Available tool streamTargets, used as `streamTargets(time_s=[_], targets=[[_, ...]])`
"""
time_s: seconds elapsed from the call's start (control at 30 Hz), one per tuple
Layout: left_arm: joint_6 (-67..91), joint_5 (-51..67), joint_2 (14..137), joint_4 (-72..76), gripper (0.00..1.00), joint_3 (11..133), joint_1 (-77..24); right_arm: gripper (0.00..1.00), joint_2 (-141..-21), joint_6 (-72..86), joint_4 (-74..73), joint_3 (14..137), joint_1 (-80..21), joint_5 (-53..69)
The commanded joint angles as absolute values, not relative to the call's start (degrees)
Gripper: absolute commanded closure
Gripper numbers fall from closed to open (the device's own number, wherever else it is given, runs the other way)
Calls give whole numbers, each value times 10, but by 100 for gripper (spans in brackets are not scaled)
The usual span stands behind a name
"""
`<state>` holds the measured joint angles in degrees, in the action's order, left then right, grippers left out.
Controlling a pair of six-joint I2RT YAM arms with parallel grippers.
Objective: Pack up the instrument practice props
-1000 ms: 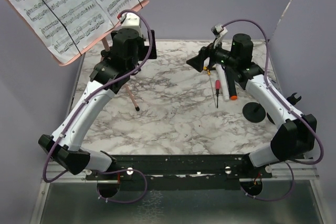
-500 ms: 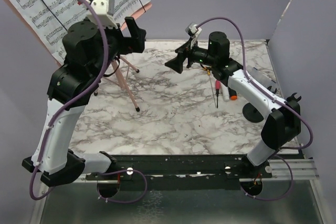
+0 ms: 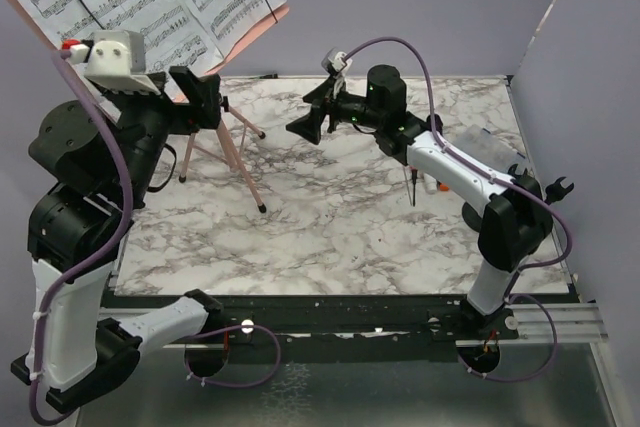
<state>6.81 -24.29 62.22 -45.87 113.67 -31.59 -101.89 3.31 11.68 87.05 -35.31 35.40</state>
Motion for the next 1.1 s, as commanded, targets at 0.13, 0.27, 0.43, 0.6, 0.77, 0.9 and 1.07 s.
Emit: streamTargets(time_s=[0.13, 0.27, 0.43, 0.6, 0.77, 0.9, 1.07], targets=[[44, 37, 612, -364, 17, 954, -316, 0, -965, -24, 126, 798, -353, 256], [43, 25, 600, -322, 19, 878, -316, 0, -925, -44, 114, 743, -345, 195], [50, -33, 587, -273, 22, 783, -326, 0, -873, -46, 107, 677, -326, 147], [30, -165, 563, -216, 24, 689, -354, 0, -837, -47, 97, 640, -318, 120], [31, -216, 478, -56, 23, 517, -358, 0, -813, -47, 89, 623, -316, 102], [67, -254, 414, 31, 20, 403, -357, 0, -790, -50, 84, 606, -315, 92], [131, -305, 359, 83, 19, 312, -354, 0, -761, -58, 73, 585, -315, 79]])
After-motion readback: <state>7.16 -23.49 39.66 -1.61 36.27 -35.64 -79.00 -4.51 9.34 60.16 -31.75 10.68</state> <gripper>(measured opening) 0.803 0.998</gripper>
